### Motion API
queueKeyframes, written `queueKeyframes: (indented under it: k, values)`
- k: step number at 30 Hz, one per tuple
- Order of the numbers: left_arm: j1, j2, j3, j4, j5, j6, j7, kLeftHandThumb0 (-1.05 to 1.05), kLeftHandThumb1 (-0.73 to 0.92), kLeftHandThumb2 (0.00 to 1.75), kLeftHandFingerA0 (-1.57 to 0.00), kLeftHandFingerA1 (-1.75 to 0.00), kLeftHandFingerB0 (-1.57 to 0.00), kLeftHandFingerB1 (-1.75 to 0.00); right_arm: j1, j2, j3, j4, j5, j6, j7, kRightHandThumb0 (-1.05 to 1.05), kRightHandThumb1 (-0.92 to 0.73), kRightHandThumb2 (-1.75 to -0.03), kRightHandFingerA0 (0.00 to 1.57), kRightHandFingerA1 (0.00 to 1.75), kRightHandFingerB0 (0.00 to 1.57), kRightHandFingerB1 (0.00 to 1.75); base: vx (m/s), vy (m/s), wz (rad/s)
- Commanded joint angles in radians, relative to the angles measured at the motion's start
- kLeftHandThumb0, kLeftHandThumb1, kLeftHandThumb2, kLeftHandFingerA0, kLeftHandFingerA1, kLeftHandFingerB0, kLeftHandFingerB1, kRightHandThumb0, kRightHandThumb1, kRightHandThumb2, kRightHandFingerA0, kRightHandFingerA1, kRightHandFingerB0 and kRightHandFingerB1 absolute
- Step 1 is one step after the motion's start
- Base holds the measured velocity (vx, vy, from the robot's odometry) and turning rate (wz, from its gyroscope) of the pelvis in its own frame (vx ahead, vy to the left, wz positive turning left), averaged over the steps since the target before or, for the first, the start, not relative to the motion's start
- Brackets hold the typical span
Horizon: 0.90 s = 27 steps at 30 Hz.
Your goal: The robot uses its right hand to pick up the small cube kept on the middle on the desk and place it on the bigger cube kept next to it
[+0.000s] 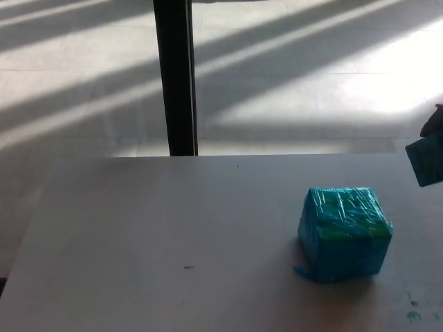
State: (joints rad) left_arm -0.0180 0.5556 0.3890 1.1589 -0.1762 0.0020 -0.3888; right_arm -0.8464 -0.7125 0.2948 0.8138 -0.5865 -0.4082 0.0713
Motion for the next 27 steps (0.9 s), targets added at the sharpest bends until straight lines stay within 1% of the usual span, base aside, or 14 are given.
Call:
queueKeyframes:
  k: [1,3,4,5,6,7,8,11,14,15,16,19,22,27]
  values:
    - [0.012,0.023,0.004,0.003,-0.006,-0.004,-0.001,-0.68,0.71,0.61,-0.42,-0.53,-0.42,-0.38,-0.058,-0.019,-0.029,-0.078,0.087,-0.008,0.183,-0.18,-0.67,-0.81,0.72,1.73,0.62,1.55,0.00,0.000,0.00]
    - [0.010,0.022,0.012,-0.006,-0.015,0.008,0.006,-0.68,0.69,0.61,-0.42,-0.55,-0.44,-0.39,-0.049,-0.017,-0.019,-0.137,0.104,-0.018,0.239,-0.17,-0.71,-0.74,0.69,1.74,0.59,1.57,0.00,0.000,0.00]
    - [0.008,0.022,0.014,-0.004,-0.016,0.009,0.007,-0.67,0.70,0.61,-0.41,-0.55,-0.43,-0.40,-0.045,-0.009,-0.015,-0.136,0.117,-0.062,0.239,-0.14,-0.67,-0.81,0.72,1.75,0.62,1.59,0.00,0.000,0.00]
    - [0.009,0.024,0.008,-0.004,-0.009,0.004,0.006,-0.69,0.70,0.61,-0.41,-0.55,-0.43,-0.39,-0.039,-0.003,-0.009,-0.139,0.118,-0.097,0.230,-0.18,-0.68,-0.80,0.72,1.75,0.62,1.58,0.00,0.000,0.00]
    - [0.007,0.023,0.008,-0.001,-0.008,0.005,0.009,-0.68,0.70,0.62,-0.42,-0.54,-0.45,-0.39,-0.034,0.002,0.000,-0.158,0.116,-0.094,0.247,-0.20,-0.71,-0.79,0.71,1.75,0.60,1.58,0.00,0.000,0.00]
    - [0.007,0.022,0.008,0.000,-0.008,0.003,0.010,-0.68,0.70,0.62,-0.42,-0.55,-0.45,-0.39,-0.032,0.002,0.007,-0.176,0.113,-0.087,0.265,-0.23,-0.71,-0.65,0.84,1.71,0.66,1.42,0.00,0.000,0.00]
    - [0.008,0.022,0.008,-0.001,-0.007,0.000,0.010,-0.68,0.70,0.61,-0.41,-0.55,-0.45,-0.39,-0.026,0.001,0.016,-0.203,0.110,-0.085,0.285,-0.28,-0.72,-0.62,0.74,1.71,0.64,1.41,0.00,0.000,0.00]
    - [0.004,0.023,0.008,0.005,-0.007,0.004,0.011,-0.69,0.69,0.61,-0.42,-0.54,-0.44,-0.39,0.003,0.006,0.036,-0.277,0.110,-0.075,0.328,-0.26,-0.74,-0.61,0.73,1.74,0.63,1.42,0.00,0.000,0.00]
    - [0.012,0.024,0.008,-0.004,-0.008,-0.004,0.001,-0.70,0.69,0.62,-0.42,-0.56,-0.43,-0.39,0.027,0.013,0.056,-0.310,0.094,-0.098,0.327,-0.23,-0.69,-0.60,0.74,1.75,0.62,1.55,0.00,0.000,0.00]
    - [0.016,0.027,0.008,-0.014,-0.009,-0.007,-0.007,-0.70,0.70,0.61,-0.42,-0.56,-0.44,-0.39,0.035,0.009,0.064,-0.321,0.085,-0.103,0.330,-0.15,-0.68,-0.69,0.92,1.75,0.62,1.51,0.00,0.000,0.00]
    - [0.022,0.027,0.005,-0.031,-0.006,0.000,-0.001,-0.67,0.71,0.62,-0.42,-0.55,-0.44,-0.39,0.048,0.011,0.073,-0.332,0.079,-0.086,0.341,-0.22,-0.71,-0.73,0.74,1.75,0.60,1.58,0.00,0.000,0.00]
    - [0.013,0.028,0.003,-0.017,-0.002,0.000,0.003,-0.67,0.72,0.62,-0.40,-0.54,-0.42,-0.38,0.056,0.009,0.078,-0.351,0.075,-0.065,0.362,-0.22,-0.70,-0.74,0.72,1.75,0.60,1.58,0.00,0.000,0.00]
    - [0.005,0.032,0.000,-0.007,0.000,0.003,-0.002,-0.67,0.72,0.62,-0.40,-0.54,-0.41,-0.39,0.062,0.011,0.080,-0.344,0.061,-0.063,0.355,-0.23,-0.71,-0.67,0.72,1.75,0.61,1.56,0.00,0.000,0.00]
    - [0.000,0.032,-0.002,0.002,-0.002,0.003,0.000,-0.67,0.71,0.61,-0.38,-0.55,-0.40,-0.40,0.067,0.009,0.085,-0.349,0.034,-0.069,0.345,-0.21,-0.72,-0.70,0.71,1.75,0.58,1.57,0.00,0.000,0.00]
